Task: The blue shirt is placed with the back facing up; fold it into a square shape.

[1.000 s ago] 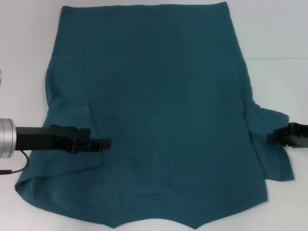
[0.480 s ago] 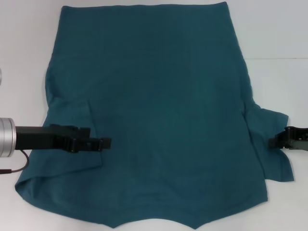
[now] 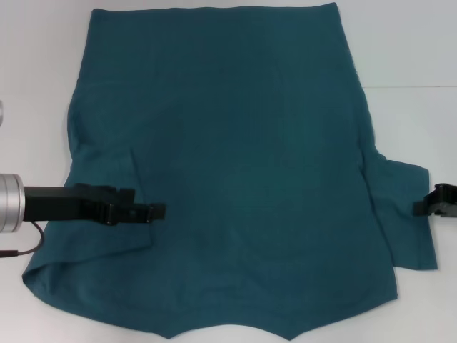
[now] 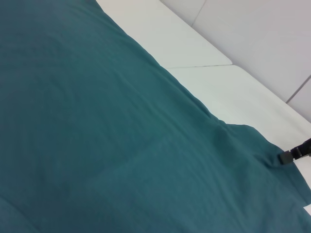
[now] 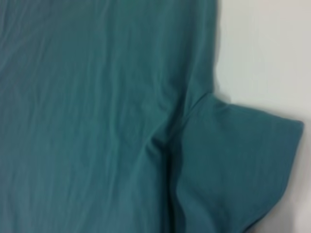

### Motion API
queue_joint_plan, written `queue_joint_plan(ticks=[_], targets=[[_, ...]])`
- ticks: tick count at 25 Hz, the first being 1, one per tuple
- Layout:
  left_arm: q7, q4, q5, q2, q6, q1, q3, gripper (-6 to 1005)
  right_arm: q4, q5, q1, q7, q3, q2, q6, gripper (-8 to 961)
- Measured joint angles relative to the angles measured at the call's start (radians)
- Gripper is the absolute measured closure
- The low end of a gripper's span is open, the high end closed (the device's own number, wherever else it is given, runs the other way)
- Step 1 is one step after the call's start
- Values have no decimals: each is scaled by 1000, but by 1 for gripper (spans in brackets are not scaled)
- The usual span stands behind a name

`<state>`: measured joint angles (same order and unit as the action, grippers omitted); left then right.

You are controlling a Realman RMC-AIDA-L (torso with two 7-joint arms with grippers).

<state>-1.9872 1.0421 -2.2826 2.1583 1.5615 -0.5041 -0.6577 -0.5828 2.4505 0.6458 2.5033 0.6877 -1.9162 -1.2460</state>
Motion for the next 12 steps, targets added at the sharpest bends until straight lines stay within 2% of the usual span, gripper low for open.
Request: queue_joint_plan(ticks=[4,12], targets=[[-5,2,0,-2,0,2,14,80,-30,-5,-17,-25,-30,16,4,951],[-7,4,2,-3,0,4,46,81,-76,-5,-30,-75,-78,21,12,951]])
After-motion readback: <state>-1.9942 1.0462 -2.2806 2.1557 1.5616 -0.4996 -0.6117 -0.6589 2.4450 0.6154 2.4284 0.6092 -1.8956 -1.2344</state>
